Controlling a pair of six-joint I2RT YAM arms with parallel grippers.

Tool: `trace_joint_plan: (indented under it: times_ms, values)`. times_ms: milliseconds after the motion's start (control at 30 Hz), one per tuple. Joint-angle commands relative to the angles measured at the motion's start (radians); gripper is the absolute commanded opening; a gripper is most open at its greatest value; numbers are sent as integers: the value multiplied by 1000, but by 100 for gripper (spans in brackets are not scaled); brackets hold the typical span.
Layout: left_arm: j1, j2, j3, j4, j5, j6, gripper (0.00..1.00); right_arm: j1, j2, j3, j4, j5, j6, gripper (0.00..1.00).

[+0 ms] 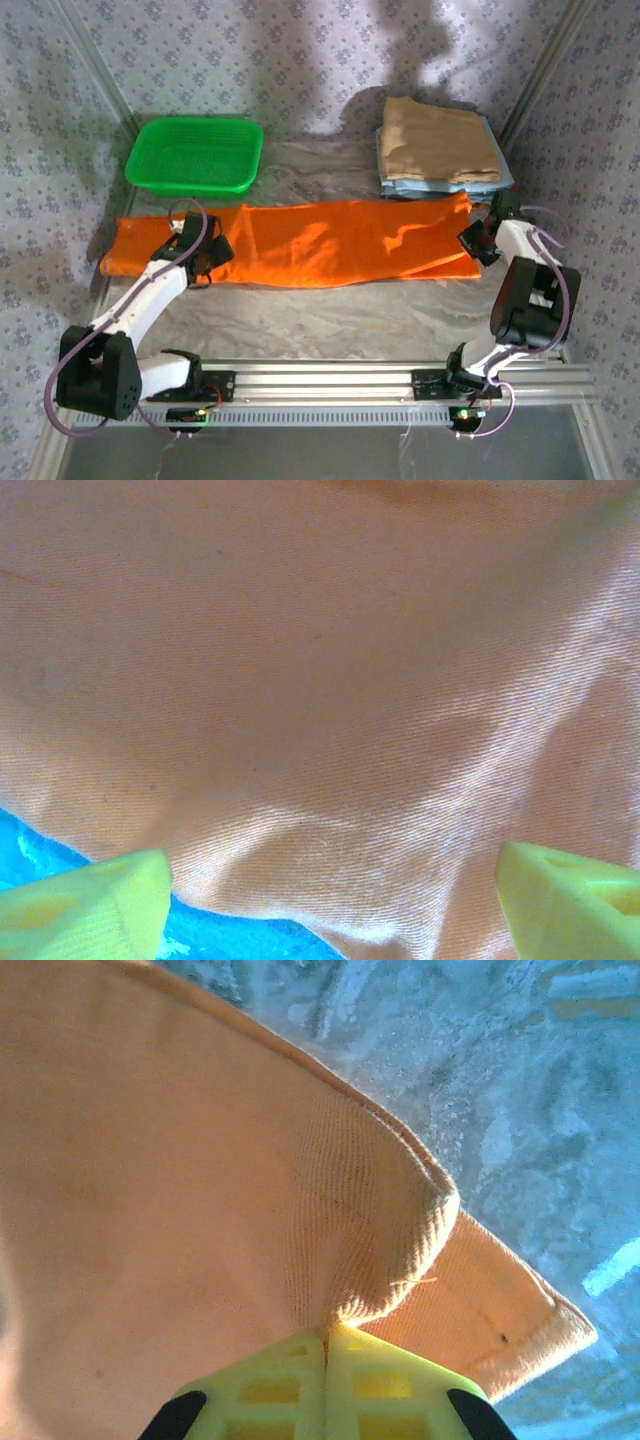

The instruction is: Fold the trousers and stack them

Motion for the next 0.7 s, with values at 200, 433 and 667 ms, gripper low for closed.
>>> trace_joint_plan:
  times_ms: [200, 433, 667]
  values:
    - [3, -50, -37, -15, 27, -23, 84, -46, -110, -70, -117, 79, -17, 4]
    - [4, -49, -33, -18, 50, -28, 84, -53, -81, -87, -137, 67, -17, 40]
    - [5, 35, 50, 7, 65, -19, 85, 198, -111, 55, -128, 88, 18, 42]
